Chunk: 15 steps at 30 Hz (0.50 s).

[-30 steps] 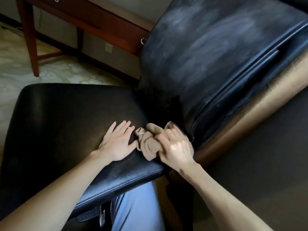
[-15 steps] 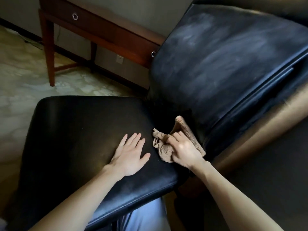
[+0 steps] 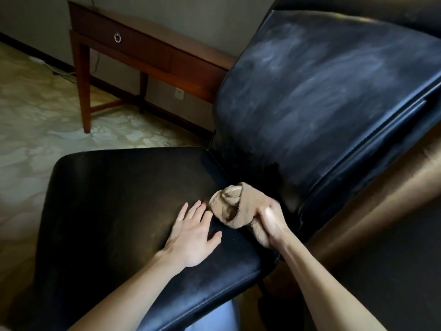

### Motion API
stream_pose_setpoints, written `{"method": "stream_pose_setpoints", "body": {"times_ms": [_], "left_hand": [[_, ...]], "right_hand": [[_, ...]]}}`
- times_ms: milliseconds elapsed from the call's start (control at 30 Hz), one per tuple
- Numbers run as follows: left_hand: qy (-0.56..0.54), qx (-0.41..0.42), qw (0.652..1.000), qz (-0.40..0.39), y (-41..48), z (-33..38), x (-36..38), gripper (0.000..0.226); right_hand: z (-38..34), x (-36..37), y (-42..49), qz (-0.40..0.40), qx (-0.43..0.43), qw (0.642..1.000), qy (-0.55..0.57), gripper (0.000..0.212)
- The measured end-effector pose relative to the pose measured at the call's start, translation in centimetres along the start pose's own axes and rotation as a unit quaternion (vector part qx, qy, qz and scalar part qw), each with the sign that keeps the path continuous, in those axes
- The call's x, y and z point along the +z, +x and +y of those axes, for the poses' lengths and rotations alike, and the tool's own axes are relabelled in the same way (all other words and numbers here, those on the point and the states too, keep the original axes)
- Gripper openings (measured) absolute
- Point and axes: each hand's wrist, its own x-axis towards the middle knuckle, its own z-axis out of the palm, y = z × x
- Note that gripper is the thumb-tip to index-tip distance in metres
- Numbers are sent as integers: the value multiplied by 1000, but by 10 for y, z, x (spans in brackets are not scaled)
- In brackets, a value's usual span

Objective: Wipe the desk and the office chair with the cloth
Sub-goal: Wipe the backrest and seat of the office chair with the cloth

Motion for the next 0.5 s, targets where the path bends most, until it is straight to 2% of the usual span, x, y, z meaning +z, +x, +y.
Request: {"method": "stream_pose_setpoints", "body": {"times_ms": [67,100,167,200,267,333,367,400,467,500], "left_hand": [[-7,6,1000,0,-2,-2,-2,72],[-14,11,1000,-3,-2,-3,-3,74],[-27,23,999,-5,-3,-5,-3,71],[-31,29,999,-4,-4,-6,-4,67],[-26,28,999,5,-5,-6,-5,64],[-10,16,1000,12,-7,-4,-8,72],[-6,14,1000,11,-8,-3,-8,75],[-7,14,1000,16,-9,-3,-8,77],[-13,13,1000,25,-11,-4,-10,78],[-13,14,1000,18,-10,-4,-12,77]], "right_hand": [[-9,8,-21,19,-94,986,-134,30],[-17,12,-36,18,-165,962,-218,28],[-43,12,-59,3,-326,890,-319,30],[-59,9,-65,6,-412,838,-358,33],[-99,4,-74,31,-569,693,-441,32],[-143,-1,-77,52,-664,549,-505,22],[-163,-3,-76,66,-680,502,-530,19],[-182,-5,-74,87,-677,470,-560,19],[-208,-11,-67,117,-603,447,-651,25],[-215,-16,-65,120,-529,446,-712,30]]}}
